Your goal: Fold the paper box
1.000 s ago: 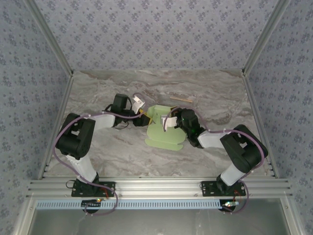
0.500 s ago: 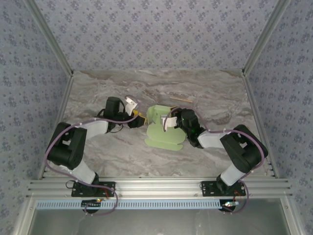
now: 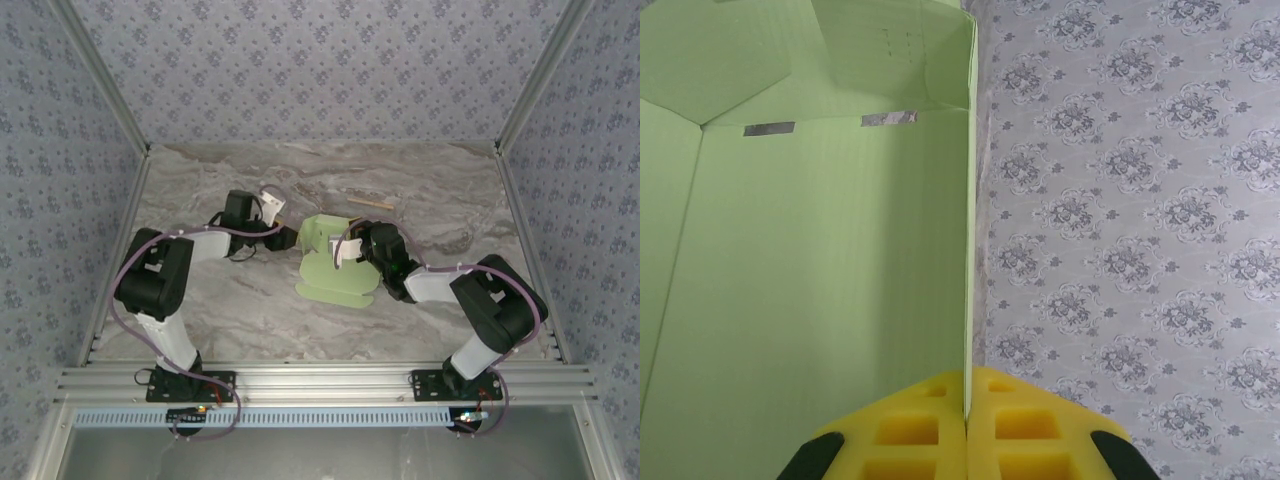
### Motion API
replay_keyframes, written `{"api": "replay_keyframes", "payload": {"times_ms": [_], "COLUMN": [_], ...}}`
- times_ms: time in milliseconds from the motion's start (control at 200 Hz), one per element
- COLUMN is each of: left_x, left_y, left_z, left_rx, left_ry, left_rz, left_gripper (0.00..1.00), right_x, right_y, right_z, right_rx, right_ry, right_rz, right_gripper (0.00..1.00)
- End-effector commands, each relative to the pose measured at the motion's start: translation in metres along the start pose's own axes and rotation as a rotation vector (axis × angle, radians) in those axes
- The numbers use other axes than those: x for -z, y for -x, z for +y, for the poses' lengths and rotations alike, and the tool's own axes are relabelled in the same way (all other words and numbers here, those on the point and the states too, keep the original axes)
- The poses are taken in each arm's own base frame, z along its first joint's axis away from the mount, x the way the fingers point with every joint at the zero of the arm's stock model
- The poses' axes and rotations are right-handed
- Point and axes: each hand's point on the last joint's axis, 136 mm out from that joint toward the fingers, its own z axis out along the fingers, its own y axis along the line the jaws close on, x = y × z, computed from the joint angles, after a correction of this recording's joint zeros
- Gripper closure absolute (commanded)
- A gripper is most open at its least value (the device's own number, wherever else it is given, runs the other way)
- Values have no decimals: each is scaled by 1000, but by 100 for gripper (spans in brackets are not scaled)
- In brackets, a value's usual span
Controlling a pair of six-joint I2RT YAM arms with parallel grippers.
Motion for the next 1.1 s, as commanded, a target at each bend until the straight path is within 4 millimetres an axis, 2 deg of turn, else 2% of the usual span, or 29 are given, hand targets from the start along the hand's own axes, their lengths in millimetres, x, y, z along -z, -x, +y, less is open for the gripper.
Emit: {"api": "replay_keyframes", "payload": {"times_ms": [0,180,525,1094], "left_x": [-6,-9,-16,-27], "left_y": [7,7,14,25], "left_z": [-24,-37,-47,-37], "left_rx": [-61,-83,-106,-94], "left_ry": [-118,-178,-225,-183], "left_rz": [5,14,1,-48], "left_gripper": [46,46,46,47], "right_x": [0,0,1,1], "right_y": [1,1,4,5], "right_z": [-7,-6,-4,9], "right_rx": [-4,-6,-1,27], "right_ry": [-11,-9,-2,17], "right_rz": [10,11,-1,-9], "right_gripper": [100,100,100,100]}}
